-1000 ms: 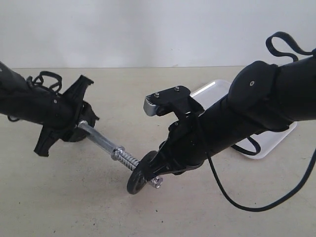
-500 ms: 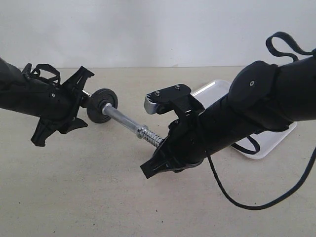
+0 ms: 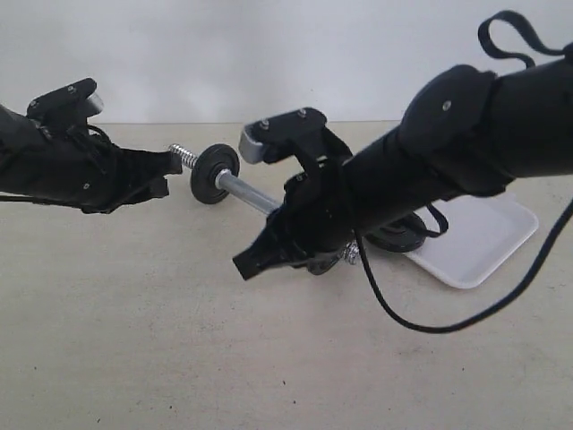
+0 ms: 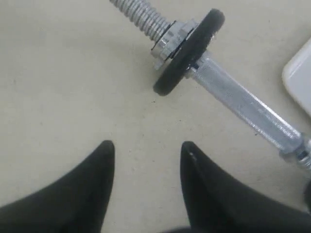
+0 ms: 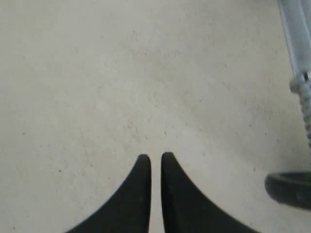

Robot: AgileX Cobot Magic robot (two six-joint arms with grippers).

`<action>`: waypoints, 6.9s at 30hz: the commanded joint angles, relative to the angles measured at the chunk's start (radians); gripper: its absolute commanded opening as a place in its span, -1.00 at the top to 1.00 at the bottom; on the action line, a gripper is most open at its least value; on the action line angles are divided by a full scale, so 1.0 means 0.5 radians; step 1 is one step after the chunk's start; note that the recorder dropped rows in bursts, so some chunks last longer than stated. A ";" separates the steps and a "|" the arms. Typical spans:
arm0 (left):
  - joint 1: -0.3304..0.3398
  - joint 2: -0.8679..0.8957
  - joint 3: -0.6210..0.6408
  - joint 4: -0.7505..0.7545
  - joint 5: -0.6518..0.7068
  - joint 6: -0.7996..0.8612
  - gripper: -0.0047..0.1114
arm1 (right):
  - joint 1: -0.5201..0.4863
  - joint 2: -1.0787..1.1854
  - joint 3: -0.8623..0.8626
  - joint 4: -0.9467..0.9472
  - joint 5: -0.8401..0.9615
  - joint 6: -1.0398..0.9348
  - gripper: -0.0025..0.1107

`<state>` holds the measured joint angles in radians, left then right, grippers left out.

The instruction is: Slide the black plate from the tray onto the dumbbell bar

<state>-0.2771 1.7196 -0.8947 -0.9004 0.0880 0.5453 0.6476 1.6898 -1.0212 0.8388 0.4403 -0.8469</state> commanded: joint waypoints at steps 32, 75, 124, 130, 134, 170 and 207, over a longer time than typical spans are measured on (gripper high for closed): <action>-0.251 0.577 -0.807 0.479 0.290 3.173 0.21 | 0.002 -0.013 -0.240 -0.746 1.051 0.291 0.89; -0.378 1.034 -1.004 0.772 -0.004 3.173 0.23 | 0.002 -0.013 -0.240 -0.778 0.921 0.263 0.89; -0.378 1.044 -1.004 0.785 -0.075 2.295 0.84 | -0.477 0.127 -0.440 -1.449 0.148 0.751 0.96; -0.378 1.044 -1.004 0.785 -0.072 2.295 0.84 | -0.499 0.272 -0.440 -1.489 0.047 0.751 0.96; -0.378 1.044 -1.004 0.785 -0.072 2.295 0.84 | -0.559 0.268 -0.450 -1.491 0.023 0.751 0.96; -0.378 1.035 -1.004 0.769 -0.138 2.153 0.84 | -0.468 0.609 -0.473 -0.811 -0.153 0.355 0.96; -0.378 0.902 -1.004 0.717 -0.243 1.678 0.84 | -0.378 0.622 -0.654 -0.657 0.007 0.320 0.96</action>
<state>-0.4637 2.2211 -1.3783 -0.5396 0.0582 1.3939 0.4635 2.0075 -1.3437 0.5214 0.4361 -0.6784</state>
